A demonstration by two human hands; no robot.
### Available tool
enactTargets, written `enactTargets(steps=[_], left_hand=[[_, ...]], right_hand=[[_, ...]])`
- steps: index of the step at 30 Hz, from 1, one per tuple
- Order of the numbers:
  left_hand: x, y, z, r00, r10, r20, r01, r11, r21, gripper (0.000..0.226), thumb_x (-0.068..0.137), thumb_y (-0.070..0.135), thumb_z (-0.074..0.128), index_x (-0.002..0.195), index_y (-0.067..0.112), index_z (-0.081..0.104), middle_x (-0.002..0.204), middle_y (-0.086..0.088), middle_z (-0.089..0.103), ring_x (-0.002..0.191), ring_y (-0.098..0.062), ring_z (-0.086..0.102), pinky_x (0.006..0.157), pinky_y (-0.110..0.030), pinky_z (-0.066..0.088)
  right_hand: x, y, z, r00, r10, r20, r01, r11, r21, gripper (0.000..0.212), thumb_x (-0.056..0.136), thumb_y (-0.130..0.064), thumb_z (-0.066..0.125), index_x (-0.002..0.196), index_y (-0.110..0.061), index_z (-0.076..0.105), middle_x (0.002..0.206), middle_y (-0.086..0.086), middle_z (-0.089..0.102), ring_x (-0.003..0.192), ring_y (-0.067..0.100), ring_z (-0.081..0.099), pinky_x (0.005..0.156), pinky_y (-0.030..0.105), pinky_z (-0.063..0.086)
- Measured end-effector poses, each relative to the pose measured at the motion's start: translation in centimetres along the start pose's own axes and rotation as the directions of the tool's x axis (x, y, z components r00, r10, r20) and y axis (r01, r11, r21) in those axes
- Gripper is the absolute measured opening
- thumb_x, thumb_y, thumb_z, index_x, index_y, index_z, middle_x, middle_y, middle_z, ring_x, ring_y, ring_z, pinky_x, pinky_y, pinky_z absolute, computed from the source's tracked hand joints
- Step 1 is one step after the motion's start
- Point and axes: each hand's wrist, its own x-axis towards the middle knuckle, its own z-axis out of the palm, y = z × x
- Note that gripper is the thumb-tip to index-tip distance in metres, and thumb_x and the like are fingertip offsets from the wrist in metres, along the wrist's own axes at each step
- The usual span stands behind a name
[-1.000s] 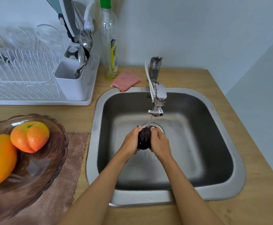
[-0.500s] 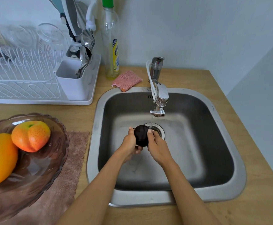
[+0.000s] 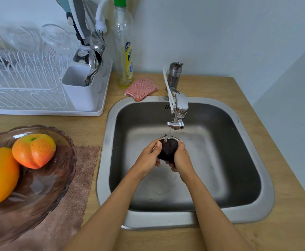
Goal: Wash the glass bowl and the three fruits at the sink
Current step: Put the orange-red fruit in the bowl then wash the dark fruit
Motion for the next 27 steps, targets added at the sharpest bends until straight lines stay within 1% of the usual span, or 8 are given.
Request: enactTargets(steps=[5, 8, 15, 19, 22, 23, 25, 27], left_hand=[[-0.3, 0.5, -0.2, 0.998, -0.039, 0.055, 0.050, 0.973, -0.224, 0.033, 0.103, 0.024, 0.039, 0.133, 0.029, 0.051, 0.087, -0.002, 0.055, 0.063, -0.011, 0.045, 0.063, -0.022, 0.047], [-0.4, 0.5, -0.3, 0.995, -0.027, 0.097, 0.046, 0.978, -0.201, 0.039, 0.100, 0.023, 0.046, 0.138, 0.029, 0.048, 0.082, -0.004, 0.052, 0.065, -0.011, 0.046, 0.063, -0.020, 0.048], [-0.4, 0.8, -0.5, 0.994, -0.049, 0.094, 0.074, 0.955, -0.287, 0.034, 0.099, 0.025, 0.050, 0.132, 0.033, 0.055, 0.086, -0.004, 0.055, 0.067, -0.012, 0.044, 0.066, -0.023, 0.045], [-0.3, 0.9, -0.3, 0.995, -0.096, 0.040, 0.103, 0.954, -0.280, 0.034, 0.104, 0.027, 0.030, 0.125, 0.036, 0.057, 0.104, -0.003, 0.059, 0.065, -0.013, 0.044, 0.061, -0.024, 0.043], [-0.1, 0.6, 0.0, 0.994, -0.111, 0.006, 0.111, 0.989, -0.100, 0.039, 0.104, 0.034, 0.021, 0.124, 0.026, 0.053, 0.094, -0.007, 0.056, 0.065, -0.014, 0.046, 0.062, -0.027, 0.042], [0.0, 0.5, 0.1, 0.993, -0.119, 0.008, 0.119, 0.992, -0.043, 0.041, 0.103, 0.038, 0.019, 0.122, 0.022, 0.052, 0.088, -0.007, 0.054, 0.066, -0.014, 0.046, 0.061, -0.027, 0.042], [0.0, 0.2, 0.2, 0.991, -0.133, 0.004, 0.133, 0.991, 0.019, 0.044, 0.102, 0.047, 0.018, 0.113, 0.019, 0.051, 0.079, -0.004, 0.052, 0.066, -0.014, 0.046, 0.060, -0.027, 0.042], [0.1, -0.2, 0.3, 0.992, -0.124, -0.008, 0.124, 0.990, 0.070, 0.042, 0.100, 0.051, 0.020, 0.109, 0.023, 0.050, 0.080, -0.001, 0.053, 0.068, -0.015, 0.049, 0.061, -0.027, 0.043]], right_hand=[[-0.3, -0.5, -0.6, 0.984, 0.096, 0.148, -0.131, 0.961, 0.243, 0.056, 0.098, -0.036, 0.017, 0.087, -0.002, 0.061, 0.052, 0.012, 0.051, 0.038, 0.014, 0.034, 0.033, 0.019, 0.021], [-0.6, -0.8, -1.0, 0.971, 0.116, 0.208, -0.174, 0.941, 0.289, 0.050, 0.096, -0.031, 0.020, 0.083, -0.003, 0.060, 0.049, 0.011, 0.051, 0.036, 0.013, 0.032, 0.034, 0.019, 0.017], [-0.3, -0.6, -0.7, 0.985, 0.007, 0.170, -0.056, 0.958, 0.282, 0.055, 0.097, -0.037, 0.015, 0.085, -0.005, 0.059, 0.054, 0.009, 0.051, 0.043, 0.013, 0.036, 0.038, 0.022, 0.024], [-0.6, -0.1, -0.4, 0.986, -0.166, -0.005, 0.166, 0.986, 0.024, 0.036, 0.099, -0.034, 0.018, 0.097, -0.022, 0.053, 0.081, 0.011, 0.056, 0.060, 0.016, 0.047, 0.045, 0.022, 0.036], [-1.4, 0.7, -0.3, 0.949, -0.315, 0.015, 0.314, 0.938, -0.147, 0.030, 0.101, -0.035, 0.018, 0.103, -0.035, 0.048, 0.100, 0.004, 0.059, 0.086, 0.018, 0.057, 0.070, 0.033, 0.050], [-1.8, 0.8, -0.4, 0.938, -0.343, 0.043, 0.345, 0.922, -0.177, 0.031, 0.102, -0.035, 0.019, 0.111, -0.036, 0.048, 0.105, 0.002, 0.059, 0.094, 0.019, 0.058, 0.077, 0.033, 0.049], [-2.0, 0.9, -0.7, 0.931, -0.357, 0.077, 0.365, 0.905, -0.217, 0.031, 0.103, -0.032, 0.022, 0.120, -0.033, 0.048, 0.109, -0.001, 0.058, 0.099, 0.019, 0.057, 0.075, 0.026, 0.043], [-1.6, 0.8, -1.2, 0.935, -0.351, 0.041, 0.349, 0.899, -0.265, 0.029, 0.102, -0.027, 0.030, 0.116, -0.026, 0.055, 0.107, -0.001, 0.060, 0.098, 0.018, 0.055, 0.075, 0.024, 0.040]])
